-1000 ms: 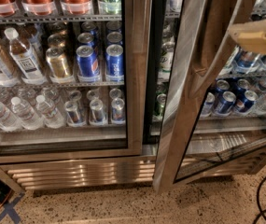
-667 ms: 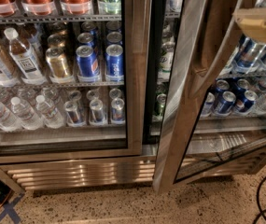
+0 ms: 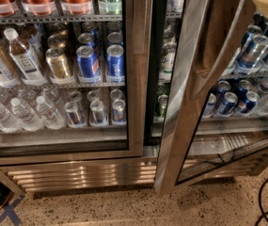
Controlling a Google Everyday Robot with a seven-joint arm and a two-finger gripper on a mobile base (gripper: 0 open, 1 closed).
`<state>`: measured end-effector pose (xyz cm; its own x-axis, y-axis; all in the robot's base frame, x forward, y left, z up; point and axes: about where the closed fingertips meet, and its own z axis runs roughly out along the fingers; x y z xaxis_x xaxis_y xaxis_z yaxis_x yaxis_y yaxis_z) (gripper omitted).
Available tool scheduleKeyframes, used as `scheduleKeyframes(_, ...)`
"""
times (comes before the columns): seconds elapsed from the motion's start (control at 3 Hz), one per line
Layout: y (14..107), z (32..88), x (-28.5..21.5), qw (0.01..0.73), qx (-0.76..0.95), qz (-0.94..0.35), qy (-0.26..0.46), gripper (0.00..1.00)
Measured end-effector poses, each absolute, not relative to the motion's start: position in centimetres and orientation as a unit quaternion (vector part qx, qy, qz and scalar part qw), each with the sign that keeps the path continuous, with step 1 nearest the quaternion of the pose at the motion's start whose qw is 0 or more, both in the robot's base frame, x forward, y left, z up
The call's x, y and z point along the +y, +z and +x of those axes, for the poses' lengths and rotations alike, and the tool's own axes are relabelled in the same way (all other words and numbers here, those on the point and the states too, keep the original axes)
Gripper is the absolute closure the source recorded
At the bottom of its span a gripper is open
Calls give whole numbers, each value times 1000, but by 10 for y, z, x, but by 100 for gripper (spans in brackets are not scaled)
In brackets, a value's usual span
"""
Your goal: Open right fridge door
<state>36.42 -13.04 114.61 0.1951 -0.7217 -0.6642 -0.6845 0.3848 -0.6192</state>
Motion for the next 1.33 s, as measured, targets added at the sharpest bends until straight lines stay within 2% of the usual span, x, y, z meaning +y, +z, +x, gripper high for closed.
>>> scheduleKeyframes(0.33, 1146, 365, -135, 539, 634, -554, -17, 100)
scheduleKeyframes(1.33, 1147, 363, -155, 540, 643, -542, -21, 100)
